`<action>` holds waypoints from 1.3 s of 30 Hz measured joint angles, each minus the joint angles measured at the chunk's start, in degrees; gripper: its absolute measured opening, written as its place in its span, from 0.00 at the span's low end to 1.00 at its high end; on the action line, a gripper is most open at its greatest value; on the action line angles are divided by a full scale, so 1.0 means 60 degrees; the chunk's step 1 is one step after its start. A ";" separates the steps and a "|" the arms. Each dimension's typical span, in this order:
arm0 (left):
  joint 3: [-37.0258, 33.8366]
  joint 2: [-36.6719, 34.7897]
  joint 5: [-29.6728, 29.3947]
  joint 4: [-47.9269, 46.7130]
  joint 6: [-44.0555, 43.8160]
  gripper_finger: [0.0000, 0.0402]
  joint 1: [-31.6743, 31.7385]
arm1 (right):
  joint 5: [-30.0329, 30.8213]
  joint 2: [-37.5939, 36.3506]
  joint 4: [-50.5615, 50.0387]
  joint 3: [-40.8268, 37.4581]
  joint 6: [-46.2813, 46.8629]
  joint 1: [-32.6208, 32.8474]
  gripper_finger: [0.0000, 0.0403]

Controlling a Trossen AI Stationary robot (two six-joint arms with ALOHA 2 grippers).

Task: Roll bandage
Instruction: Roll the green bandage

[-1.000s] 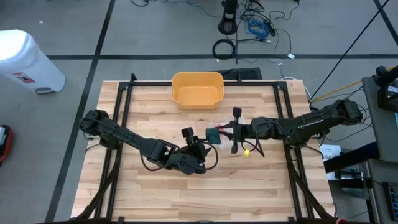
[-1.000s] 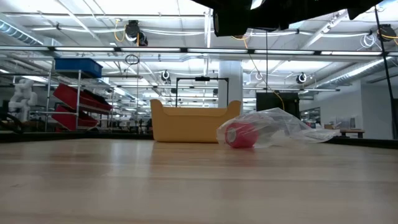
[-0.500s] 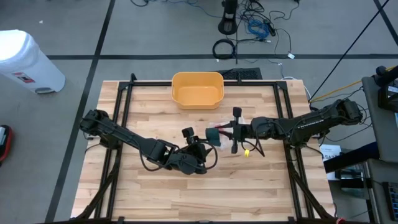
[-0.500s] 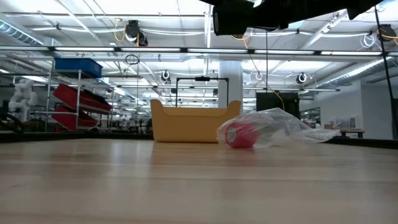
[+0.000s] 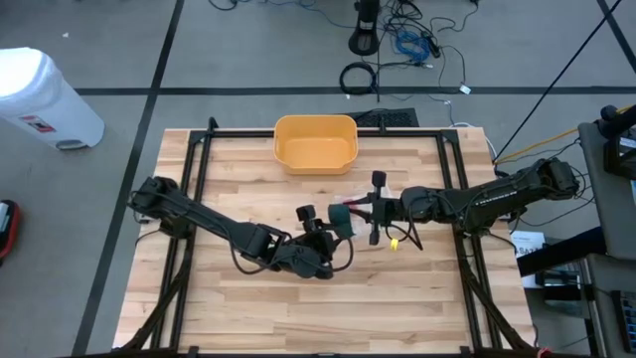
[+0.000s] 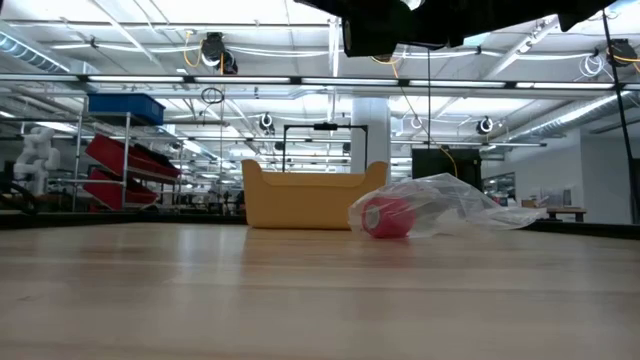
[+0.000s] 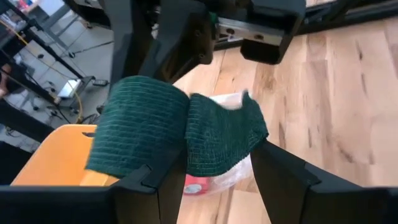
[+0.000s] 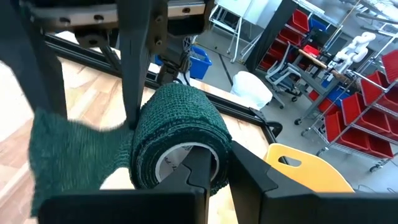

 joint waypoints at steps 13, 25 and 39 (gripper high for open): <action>0.0000 0.0235 -0.0048 0.0751 0.1875 0.42 0.0000 | 0.0001 0.0000 0.0004 0.0000 -0.0064 0.0049 0.08; 0.0000 0.0235 0.0435 0.0823 0.2264 0.02 -0.0019 | -0.0006 0.0000 0.0009 0.0000 -0.0029 0.0060 0.08; 0.0407 0.0228 -0.0451 0.0888 0.1953 0.02 -0.0231 | -0.0006 0.0000 -0.0007 0.0000 -0.0061 0.0060 0.08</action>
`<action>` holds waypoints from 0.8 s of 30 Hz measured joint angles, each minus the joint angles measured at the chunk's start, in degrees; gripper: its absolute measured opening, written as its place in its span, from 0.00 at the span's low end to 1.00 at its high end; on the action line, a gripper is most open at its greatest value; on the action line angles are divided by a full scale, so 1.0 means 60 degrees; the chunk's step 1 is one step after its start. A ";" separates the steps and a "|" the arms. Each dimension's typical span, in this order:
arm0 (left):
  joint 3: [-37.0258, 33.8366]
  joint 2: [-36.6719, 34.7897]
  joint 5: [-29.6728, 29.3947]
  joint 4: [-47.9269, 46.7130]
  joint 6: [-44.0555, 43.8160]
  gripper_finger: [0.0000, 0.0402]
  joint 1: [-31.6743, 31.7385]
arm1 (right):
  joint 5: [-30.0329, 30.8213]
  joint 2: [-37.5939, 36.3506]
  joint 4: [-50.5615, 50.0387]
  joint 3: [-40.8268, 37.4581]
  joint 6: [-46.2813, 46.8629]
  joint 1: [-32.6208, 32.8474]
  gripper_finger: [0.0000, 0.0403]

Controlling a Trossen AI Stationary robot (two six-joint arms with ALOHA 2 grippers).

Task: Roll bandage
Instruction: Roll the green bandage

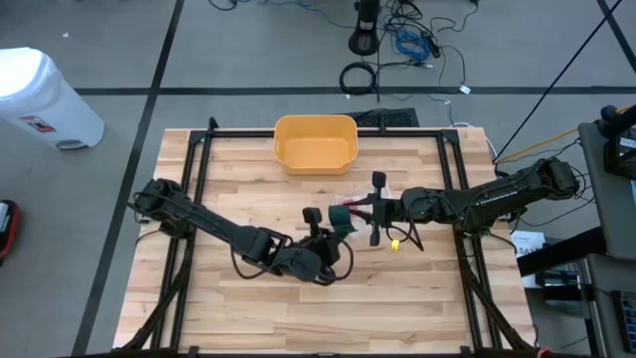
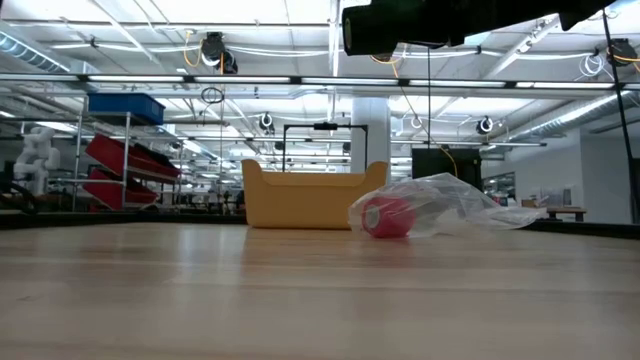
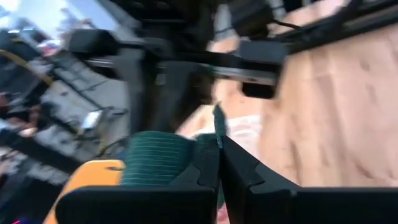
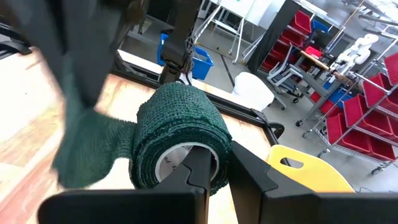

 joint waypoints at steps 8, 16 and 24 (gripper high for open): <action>0.0150 -0.0295 -0.2211 -0.0069 0.0238 0.02 -0.0398 | -0.0032 0.0000 -0.0060 0.0000 0.0004 0.0179 0.08; 0.0150 -0.0482 -0.2902 -0.0296 0.0245 0.02 -0.0257 | -0.0022 0.0000 -0.0018 0.0000 -0.0032 0.0403 0.08; 0.0150 -0.0484 -0.2583 -0.0585 0.0226 0.02 0.0009 | -0.0545 0.0000 0.0023 0.0001 -0.0039 0.0539 0.08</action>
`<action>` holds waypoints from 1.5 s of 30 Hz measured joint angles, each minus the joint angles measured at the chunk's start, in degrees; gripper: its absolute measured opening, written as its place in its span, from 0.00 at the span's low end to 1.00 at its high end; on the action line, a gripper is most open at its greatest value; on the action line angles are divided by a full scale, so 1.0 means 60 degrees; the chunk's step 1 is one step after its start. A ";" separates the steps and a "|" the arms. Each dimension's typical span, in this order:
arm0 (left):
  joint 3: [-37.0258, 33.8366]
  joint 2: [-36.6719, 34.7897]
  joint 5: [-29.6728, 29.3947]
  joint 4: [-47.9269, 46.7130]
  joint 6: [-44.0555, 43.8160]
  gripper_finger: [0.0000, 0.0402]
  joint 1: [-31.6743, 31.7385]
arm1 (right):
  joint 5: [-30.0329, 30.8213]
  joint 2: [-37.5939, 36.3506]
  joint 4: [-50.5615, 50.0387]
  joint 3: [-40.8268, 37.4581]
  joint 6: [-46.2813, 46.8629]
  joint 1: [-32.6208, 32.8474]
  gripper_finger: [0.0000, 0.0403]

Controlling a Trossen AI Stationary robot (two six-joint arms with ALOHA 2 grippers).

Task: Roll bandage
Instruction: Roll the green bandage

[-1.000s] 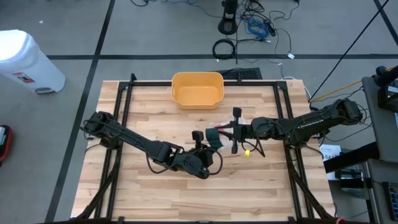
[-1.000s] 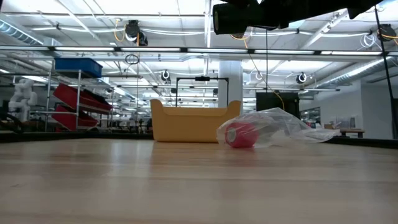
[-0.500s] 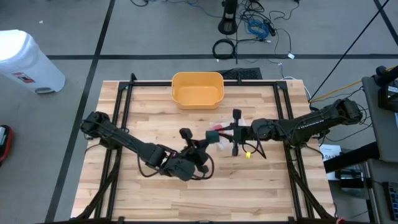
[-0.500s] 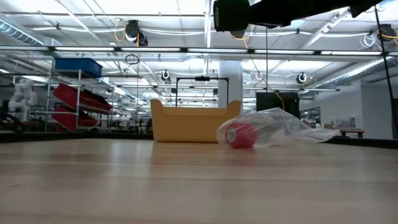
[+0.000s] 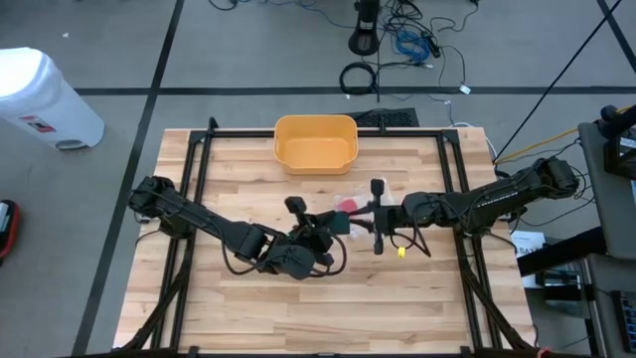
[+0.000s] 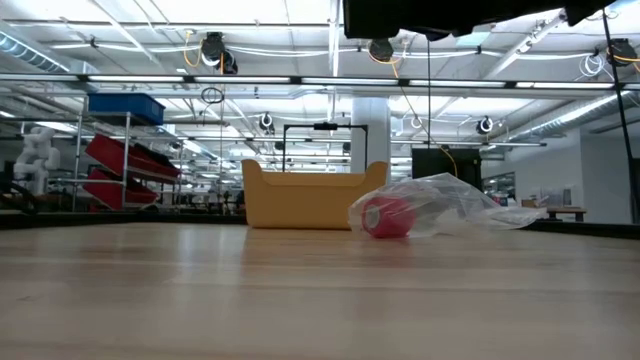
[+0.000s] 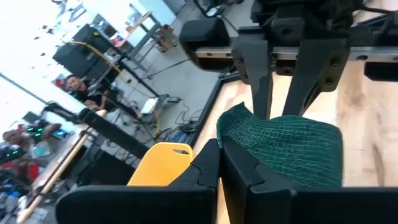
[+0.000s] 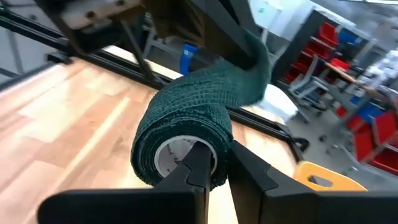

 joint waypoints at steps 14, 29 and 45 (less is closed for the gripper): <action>0.0000 -0.0011 0.0971 -0.0005 -0.0238 0.03 0.0017 | -0.0514 0.0000 -0.0019 -0.0001 -0.0190 0.0033 0.08; 0.0000 -0.0015 0.1049 -0.0488 -0.0243 0.08 -0.0049 | -0.1252 0.0000 0.0246 -0.0001 -0.0252 0.0044 0.08; 0.0000 -0.0015 0.0415 -0.0502 -0.0134 0.36 -0.0171 | -0.1269 0.0000 0.0298 -0.0001 -0.0249 0.0091 0.08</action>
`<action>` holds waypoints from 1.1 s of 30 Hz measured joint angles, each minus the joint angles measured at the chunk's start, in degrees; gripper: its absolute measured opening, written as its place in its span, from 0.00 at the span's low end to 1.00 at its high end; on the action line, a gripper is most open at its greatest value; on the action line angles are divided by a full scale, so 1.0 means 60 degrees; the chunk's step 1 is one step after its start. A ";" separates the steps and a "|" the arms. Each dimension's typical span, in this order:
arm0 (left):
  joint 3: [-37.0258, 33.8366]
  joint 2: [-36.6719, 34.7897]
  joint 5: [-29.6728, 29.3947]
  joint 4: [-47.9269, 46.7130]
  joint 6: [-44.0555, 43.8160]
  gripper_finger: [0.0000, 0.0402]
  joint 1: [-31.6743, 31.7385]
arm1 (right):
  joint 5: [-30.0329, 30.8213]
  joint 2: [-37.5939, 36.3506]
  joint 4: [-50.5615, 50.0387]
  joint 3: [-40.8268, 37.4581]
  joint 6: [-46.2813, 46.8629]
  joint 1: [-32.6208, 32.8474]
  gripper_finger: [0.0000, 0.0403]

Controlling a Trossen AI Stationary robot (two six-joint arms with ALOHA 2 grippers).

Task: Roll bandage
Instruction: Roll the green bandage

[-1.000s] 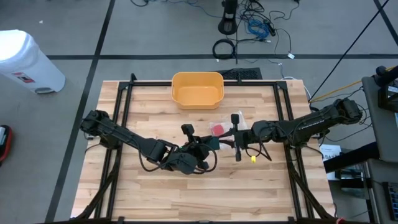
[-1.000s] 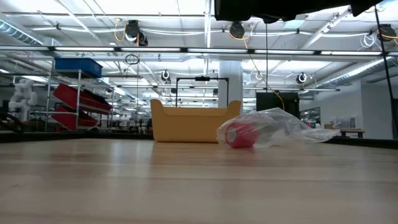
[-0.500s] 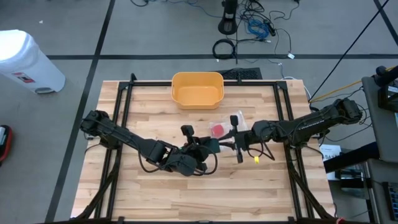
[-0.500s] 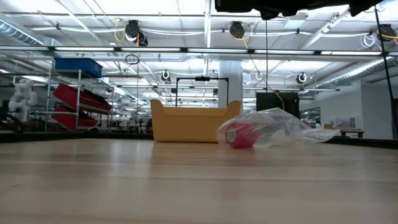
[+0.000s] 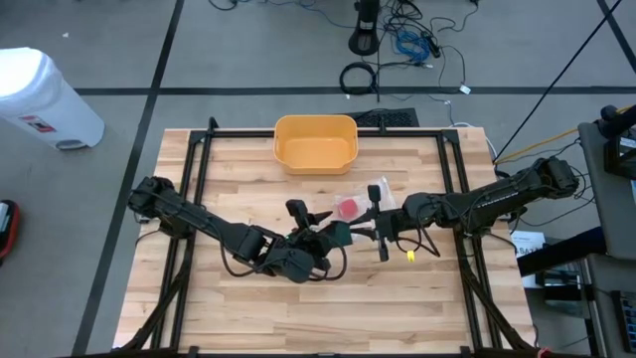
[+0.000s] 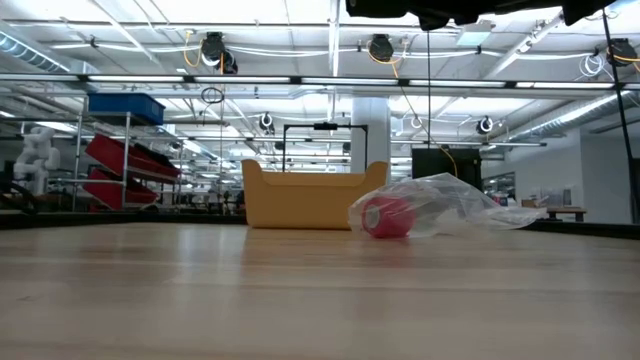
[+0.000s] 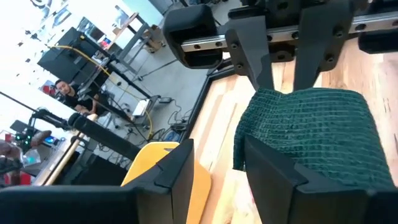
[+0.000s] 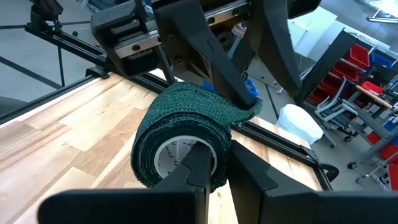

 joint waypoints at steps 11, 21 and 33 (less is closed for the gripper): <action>-0.0004 -0.0234 -0.0150 0.0003 0.0212 0.36 -0.0286 | 0.0022 0.0000 0.0025 0.0000 0.0045 0.0004 0.08; -0.0004 -0.0270 -0.0501 0.0002 0.0208 0.36 -0.0308 | 0.0009 0.0000 0.0135 0.0000 0.0041 0.0133 0.08; -0.0004 -0.0270 0.0069 0.0399 0.0640 0.36 -0.0620 | 0.0022 0.0000 0.0127 0.0001 0.0032 0.0164 0.08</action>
